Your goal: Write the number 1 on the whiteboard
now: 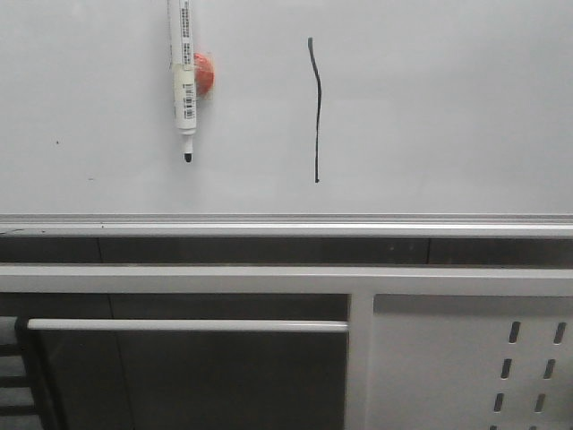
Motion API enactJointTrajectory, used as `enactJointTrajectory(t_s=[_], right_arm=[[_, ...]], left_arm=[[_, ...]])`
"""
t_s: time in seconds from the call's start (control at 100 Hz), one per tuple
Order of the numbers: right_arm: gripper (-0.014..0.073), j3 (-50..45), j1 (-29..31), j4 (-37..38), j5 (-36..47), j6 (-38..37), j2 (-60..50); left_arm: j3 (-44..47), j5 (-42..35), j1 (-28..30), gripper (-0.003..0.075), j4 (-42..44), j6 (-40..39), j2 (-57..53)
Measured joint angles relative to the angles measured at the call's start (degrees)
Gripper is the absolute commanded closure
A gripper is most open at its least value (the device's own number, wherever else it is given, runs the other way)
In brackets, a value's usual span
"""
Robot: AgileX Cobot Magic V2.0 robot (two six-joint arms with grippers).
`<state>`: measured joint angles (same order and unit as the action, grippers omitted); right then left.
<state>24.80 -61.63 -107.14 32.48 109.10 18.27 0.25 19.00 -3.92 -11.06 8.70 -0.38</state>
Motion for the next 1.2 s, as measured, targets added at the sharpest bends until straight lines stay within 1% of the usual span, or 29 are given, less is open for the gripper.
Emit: enactJointTrajectory(t_s=[0.22,0.34,0.43,0.6,0.67,0.7,0.74,0.75,0.76,0.77,0.81,0.82,0.84,0.87,0.88,0.89,0.91,0.92,0.97,1.0,1.02,1.08,1.1,1.14,1.17,1.2], right_arm=[[0.0665,-1.13,0.00,0.00,1.95,0.00,0.00],[0.0665,-1.21,0.00,0.00,-1.51,0.00,0.00],[0.0665,-1.21,0.00,0.00,-2.14,0.00,0.41],[0.0665,-1.21,0.00,5.82,2.61,-0.12,3.45],[0.0665,-1.51,0.00,8.39,3.58,-3.51,5.08],[0.0665,-2.04,0.00,11.20,3.72,-6.56,5.91],[0.0665,-2.95,0.11,15.83,4.16,-13.32,7.32],[0.0665,-3.41,0.26,18.23,4.29,-16.10,7.56],[0.0665,-3.67,0.50,19.50,4.43,-17.58,8.08],[0.0665,-3.92,0.64,22.27,4.57,-19.08,8.33],[0.0665,-5.67,1.91,29.56,5.20,-29.28,9.99],[0.0665,-6.30,2.20,32.48,5.28,-32.91,10.28],[0.0665,-6.94,3.22,36.65,5.42,-36.54,11.17],[0.0665,-8.52,5.44,41.89,5.42,-45.50,12.35],[0.0665,-8.82,5.93,43.19,5.16,-47.23,12.90],[0.0665,-9.42,6.48,45.69,4.98,-50.54,13.17],[0.0665,-10.00,8.25,49.29,4.20,-53.69,13.92],[0.0665,-10.58,9.53,50.45,3.85,-56.73,14.14],[0.0665,-12.47,14.61,58.45,0.19,-66.35,15.51],[0.0665,-13.43,17.81,64.37,-3.56,-71.51,15.83],[0.0665,-14.11,20.27,66.95,-6.03,-75.36,15.99],[0.0665,-15.91,27.56,79.36,-12.95,-87.20,16.09],[0.0665,-16.42,29.02,83.76,-15.37,-91.23,15.93],[0.0665,-17.17,32.98,91.68,-19.70,-97.45,15.33],[0.0665,-17.87,35.06,95.90,-22.25,-102.46,14.73],[0.0665,-18.48,37.20,99.11,-24.30,-105.39,13.69]], left_arm=[[0.00,0.00,0.00,0.0738,-0.13,0.00,0.00],[0.00,0.00,0.00,0.0738,-0.13,0.00,0.00],[0.00,0.00,0.00,0.0738,-0.13,0.00,0.00],[0.00,0.00,0.00,0.0738,-0.17,0.00,0.00],[0.00,0.00,0.00,0.0738,-0.17,0.00,0.00],[0.00,0.00,0.00,0.0738,-0.17,0.00,0.00],[0.00,0.00,0.00,0.0738,-0.17,0.00,0.00],[0.00,0.00,0.00,0.0738,-0.17,0.00,0.00],[0.00,0.00,0.00,0.0738,-0.17,0.00,0.00],[0.00,0.00,0.00,0.0738,-0.17,0.00,0.00],[0.00,0.00,0.00,0.0738,-0.17,0.00,0.00],[0.00,0.00,0.00,0.0738,-0.17,0.00,0.00],[0.00,0.00,0.00,0.0738,-0.17,0.00,0.00],[0.00,0.00,0.00,0.0738,-0.17,0.00,0.00],[0.00,0.00,0.00,0.0738,-0.17,0.00,0.00],[0.00,0.00,0.00,0.0738,-0.17,0.00,0.00],[0.00,0.00,0.00,0.0738,-0.17,0.00,0.00],[0.00,0.00,0.00,0.0738,-0.17,0.00,0.00],[0.00,0.00,0.00,0.0738,-0.17,0.00,0.00],[0.00,0.00,0.00,0.0738,-0.17,0.00,0.00],[0.00,0.00,0.00,0.0738,-0.17,0.00,0.00],[0.00,0.00,0.00,0.0738,-0.17,0.00,0.00],[0.00,0.00,0.00,0.0738,-0.17,0.00,0.00],[0.00,0.00,0.00,0.0738,-0.17,0.00,0.00],[0.00,0.00,0.00,0.0738,-0.17,0.00,0.00],[0.00,0.00,0.00,0.0738,-0.17,0.00,0.00]])
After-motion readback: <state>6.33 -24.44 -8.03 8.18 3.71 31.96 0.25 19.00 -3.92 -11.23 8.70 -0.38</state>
